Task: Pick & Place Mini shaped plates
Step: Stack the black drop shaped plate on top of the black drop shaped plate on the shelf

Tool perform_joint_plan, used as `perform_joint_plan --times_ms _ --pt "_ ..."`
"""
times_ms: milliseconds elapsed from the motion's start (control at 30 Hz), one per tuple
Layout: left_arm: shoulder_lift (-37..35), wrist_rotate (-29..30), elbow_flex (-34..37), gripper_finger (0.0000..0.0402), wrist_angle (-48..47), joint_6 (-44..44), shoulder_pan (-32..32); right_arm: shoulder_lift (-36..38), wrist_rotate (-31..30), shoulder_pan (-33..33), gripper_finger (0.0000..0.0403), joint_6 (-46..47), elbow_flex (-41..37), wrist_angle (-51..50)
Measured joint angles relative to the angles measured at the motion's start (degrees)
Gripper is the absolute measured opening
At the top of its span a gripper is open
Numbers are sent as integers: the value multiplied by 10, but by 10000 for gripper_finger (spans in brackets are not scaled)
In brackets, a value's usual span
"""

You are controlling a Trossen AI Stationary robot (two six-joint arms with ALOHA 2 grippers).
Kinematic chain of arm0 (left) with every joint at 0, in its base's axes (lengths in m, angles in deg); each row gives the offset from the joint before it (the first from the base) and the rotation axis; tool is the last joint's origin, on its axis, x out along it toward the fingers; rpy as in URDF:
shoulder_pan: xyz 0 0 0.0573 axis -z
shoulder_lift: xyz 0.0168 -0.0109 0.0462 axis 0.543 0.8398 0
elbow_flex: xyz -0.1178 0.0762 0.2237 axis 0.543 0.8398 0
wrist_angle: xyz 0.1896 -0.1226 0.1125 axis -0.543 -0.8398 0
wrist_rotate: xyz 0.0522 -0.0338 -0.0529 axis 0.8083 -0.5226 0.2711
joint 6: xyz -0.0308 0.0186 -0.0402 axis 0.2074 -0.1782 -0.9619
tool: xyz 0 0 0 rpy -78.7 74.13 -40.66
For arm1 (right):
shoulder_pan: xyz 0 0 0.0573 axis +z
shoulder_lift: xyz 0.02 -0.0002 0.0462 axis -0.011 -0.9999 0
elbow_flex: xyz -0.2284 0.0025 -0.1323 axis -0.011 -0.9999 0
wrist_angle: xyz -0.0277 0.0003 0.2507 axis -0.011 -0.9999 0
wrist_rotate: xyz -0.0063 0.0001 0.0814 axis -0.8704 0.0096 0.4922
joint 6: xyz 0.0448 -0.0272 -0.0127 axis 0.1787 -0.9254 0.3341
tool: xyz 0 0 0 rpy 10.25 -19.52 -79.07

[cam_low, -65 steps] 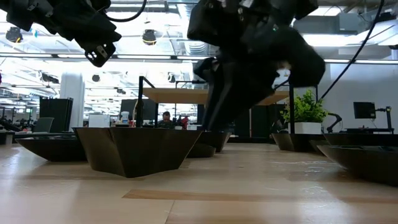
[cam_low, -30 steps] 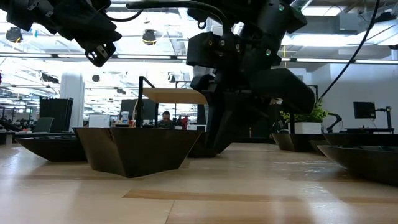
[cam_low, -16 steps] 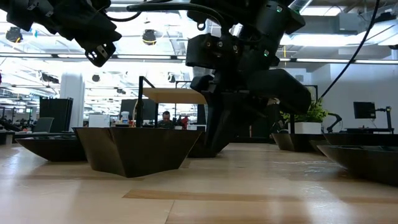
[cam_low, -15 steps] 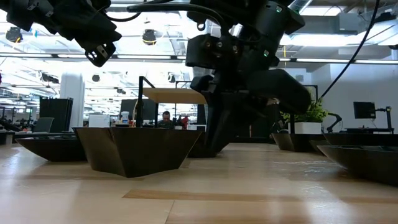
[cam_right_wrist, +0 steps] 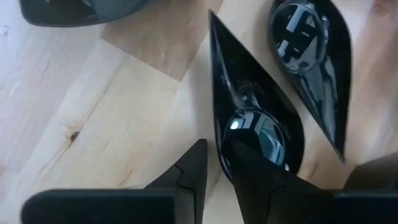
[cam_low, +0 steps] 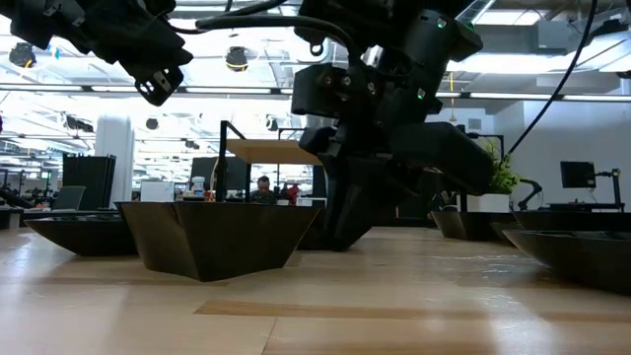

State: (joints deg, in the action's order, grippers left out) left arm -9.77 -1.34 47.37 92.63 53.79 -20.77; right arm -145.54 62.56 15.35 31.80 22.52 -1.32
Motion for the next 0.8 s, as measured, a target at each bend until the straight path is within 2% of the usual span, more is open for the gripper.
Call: perform_joint_plan --times_ms 333,667,800 --pt "0 0 0 76 0 0 0 0 -8 2 61 4 9 -17" --pt "0 0 0 76 0 0 0 1 -12 3 6 27 9 -23" --pt "0 0 0 76 0 0 0 6 -12 4 8 44 9 -26"
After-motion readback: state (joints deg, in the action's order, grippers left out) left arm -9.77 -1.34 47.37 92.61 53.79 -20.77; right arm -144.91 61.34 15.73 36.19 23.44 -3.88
